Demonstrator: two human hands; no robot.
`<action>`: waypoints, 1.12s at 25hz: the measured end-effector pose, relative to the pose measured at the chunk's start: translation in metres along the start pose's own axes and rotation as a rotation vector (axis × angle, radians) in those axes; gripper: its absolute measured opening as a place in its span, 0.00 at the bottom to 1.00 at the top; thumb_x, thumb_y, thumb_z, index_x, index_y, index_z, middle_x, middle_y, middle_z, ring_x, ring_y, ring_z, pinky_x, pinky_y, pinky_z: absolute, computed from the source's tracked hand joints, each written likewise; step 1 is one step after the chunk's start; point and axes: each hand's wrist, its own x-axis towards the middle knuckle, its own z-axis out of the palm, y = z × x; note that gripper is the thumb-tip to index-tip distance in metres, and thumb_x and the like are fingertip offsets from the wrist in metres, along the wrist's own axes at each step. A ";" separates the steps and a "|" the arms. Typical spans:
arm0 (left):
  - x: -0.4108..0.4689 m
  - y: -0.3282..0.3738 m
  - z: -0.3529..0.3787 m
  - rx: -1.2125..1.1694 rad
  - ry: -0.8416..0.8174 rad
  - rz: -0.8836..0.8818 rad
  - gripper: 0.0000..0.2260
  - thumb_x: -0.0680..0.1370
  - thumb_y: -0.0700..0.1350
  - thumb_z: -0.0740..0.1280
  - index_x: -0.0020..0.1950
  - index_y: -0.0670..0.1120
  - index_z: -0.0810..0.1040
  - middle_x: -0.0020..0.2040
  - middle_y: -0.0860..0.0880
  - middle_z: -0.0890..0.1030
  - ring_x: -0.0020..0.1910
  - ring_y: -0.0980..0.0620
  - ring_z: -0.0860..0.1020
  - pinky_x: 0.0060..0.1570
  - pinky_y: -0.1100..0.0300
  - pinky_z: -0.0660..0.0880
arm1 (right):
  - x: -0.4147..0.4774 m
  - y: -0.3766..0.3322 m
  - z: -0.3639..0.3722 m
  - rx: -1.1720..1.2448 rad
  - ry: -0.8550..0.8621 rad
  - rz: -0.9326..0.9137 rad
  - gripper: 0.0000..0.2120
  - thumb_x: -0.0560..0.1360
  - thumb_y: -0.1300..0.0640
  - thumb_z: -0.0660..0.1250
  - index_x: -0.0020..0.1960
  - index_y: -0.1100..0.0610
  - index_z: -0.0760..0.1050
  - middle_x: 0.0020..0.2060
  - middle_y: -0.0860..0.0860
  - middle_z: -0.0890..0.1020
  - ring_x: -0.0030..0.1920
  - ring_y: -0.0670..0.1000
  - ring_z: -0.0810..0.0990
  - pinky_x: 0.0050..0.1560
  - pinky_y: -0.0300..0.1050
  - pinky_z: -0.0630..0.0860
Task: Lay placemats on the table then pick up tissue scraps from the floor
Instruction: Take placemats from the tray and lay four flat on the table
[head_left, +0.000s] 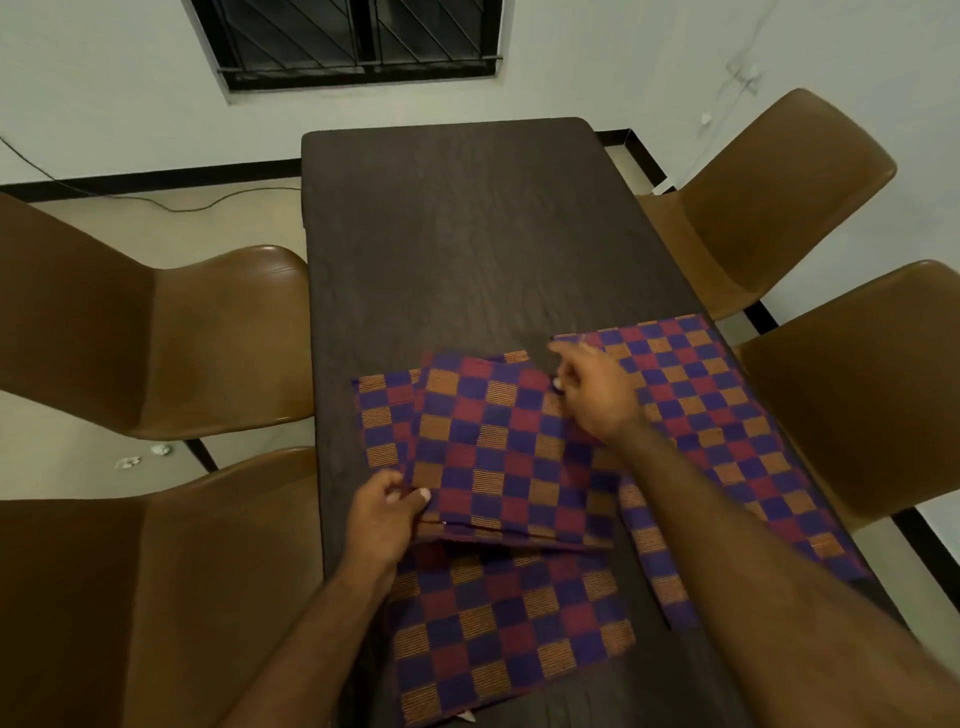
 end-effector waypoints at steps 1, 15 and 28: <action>-0.003 -0.009 0.001 -0.026 0.047 -0.036 0.02 0.80 0.35 0.69 0.52 0.39 0.80 0.45 0.43 0.88 0.45 0.41 0.87 0.47 0.43 0.84 | 0.021 -0.012 0.005 -0.013 -0.044 -0.041 0.23 0.76 0.63 0.66 0.70 0.51 0.74 0.46 0.44 0.76 0.49 0.49 0.77 0.48 0.49 0.76; -0.016 -0.043 0.001 0.697 0.032 0.382 0.18 0.76 0.40 0.74 0.64 0.50 0.80 0.60 0.52 0.71 0.57 0.54 0.75 0.61 0.64 0.72 | -0.105 -0.007 0.085 0.068 -0.269 -0.166 0.27 0.76 0.41 0.64 0.72 0.49 0.69 0.64 0.47 0.75 0.65 0.51 0.72 0.64 0.53 0.73; -0.013 -0.014 -0.011 1.047 0.139 0.652 0.09 0.81 0.53 0.65 0.46 0.51 0.79 0.50 0.51 0.80 0.50 0.47 0.78 0.45 0.50 0.76 | -0.120 0.009 0.067 -0.271 -0.195 -0.225 0.18 0.78 0.55 0.64 0.67 0.46 0.73 0.56 0.46 0.82 0.56 0.52 0.79 0.56 0.52 0.74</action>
